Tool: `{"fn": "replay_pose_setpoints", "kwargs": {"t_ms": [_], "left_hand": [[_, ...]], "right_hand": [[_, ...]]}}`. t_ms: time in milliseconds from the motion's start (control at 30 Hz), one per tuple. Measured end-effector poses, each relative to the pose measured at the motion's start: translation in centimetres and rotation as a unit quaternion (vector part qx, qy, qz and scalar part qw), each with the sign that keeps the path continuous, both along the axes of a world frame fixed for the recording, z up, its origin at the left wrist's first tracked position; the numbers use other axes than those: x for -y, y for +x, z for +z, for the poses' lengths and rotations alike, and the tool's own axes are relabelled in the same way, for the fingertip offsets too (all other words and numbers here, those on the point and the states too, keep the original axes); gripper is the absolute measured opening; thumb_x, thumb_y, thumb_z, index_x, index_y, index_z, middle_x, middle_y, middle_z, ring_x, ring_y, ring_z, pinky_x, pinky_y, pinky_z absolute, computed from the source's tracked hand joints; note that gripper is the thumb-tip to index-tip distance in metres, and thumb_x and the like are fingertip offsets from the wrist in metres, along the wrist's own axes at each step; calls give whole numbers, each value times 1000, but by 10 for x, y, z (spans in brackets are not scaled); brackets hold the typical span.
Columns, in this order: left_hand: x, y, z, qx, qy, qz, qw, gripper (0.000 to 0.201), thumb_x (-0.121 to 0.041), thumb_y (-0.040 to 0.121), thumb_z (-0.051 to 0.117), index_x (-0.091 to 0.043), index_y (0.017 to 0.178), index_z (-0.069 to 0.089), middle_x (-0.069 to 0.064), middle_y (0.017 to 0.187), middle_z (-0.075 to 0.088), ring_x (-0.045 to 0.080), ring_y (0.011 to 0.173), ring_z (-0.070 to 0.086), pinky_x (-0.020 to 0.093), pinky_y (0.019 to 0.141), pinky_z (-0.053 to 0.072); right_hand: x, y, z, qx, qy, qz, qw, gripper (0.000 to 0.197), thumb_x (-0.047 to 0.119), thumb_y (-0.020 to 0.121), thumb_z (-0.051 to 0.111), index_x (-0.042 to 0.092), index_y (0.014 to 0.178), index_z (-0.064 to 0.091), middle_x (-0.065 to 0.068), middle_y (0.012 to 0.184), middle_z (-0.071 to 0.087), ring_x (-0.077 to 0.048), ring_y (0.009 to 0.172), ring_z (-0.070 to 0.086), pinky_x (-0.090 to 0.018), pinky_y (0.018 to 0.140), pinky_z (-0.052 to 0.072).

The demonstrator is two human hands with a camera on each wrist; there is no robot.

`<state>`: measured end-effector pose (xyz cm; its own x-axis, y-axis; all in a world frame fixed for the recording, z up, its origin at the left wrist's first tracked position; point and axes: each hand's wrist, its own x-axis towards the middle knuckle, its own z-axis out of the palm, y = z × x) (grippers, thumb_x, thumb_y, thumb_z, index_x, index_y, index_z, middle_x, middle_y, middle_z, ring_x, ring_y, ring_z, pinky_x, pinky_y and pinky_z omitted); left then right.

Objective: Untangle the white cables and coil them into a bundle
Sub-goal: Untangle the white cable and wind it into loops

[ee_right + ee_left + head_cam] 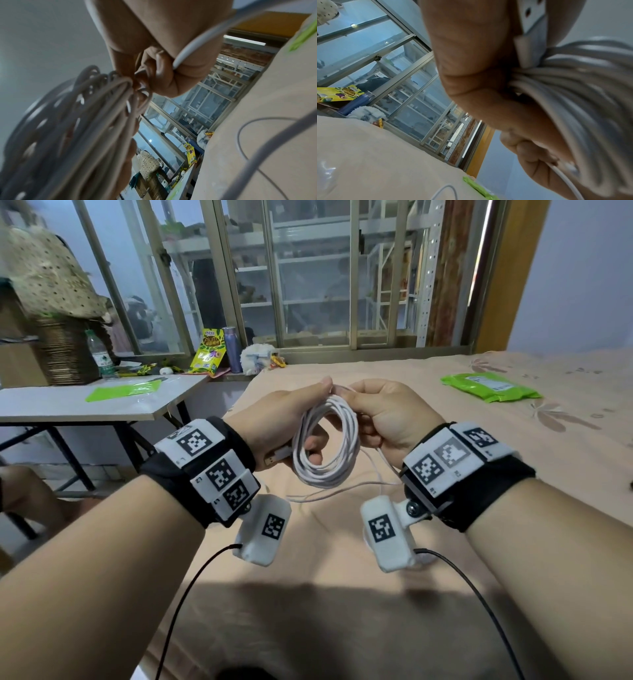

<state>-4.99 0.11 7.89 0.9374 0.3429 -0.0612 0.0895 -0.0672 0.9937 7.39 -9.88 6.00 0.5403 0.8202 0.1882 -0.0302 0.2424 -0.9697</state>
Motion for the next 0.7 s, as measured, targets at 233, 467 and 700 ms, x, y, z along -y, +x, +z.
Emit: {"fn": "replay_pose_setpoints", "kwargs": {"t_ms": [233, 467, 700], "left_hand": [[-3, 5, -3, 42, -15, 80, 996, 46, -49, 98, 40, -7, 97, 58, 5, 50, 42, 22, 43, 31, 31, 49, 25], [1, 7, -8, 76, 69, 191, 976, 45, -48, 90, 47, -7, 93, 64, 22, 79, 58, 33, 66, 45, 44, 63, 32], [5, 8, -2, 81, 18, 201, 976, 28, -37, 91, 51, -12, 100, 58, 18, 87, 55, 31, 78, 46, 44, 73, 36]], "right_hand": [[2, 2, -4, -85, -2, 49, 995, 19, 26, 87, 61, 13, 89, 74, -1, 73, 62, -16, 62, 48, -27, 56, 29], [2, -6, -4, 20, 4, -34, 999, 21, 25, 92, 61, 14, 76, 71, -4, 60, 54, -13, 46, 39, -22, 42, 25], [2, -5, -5, -69, 26, 37, 997, 35, 36, 72, 71, 8, 94, 72, -21, 91, 53, -34, 74, 40, -30, 60, 26]]}}
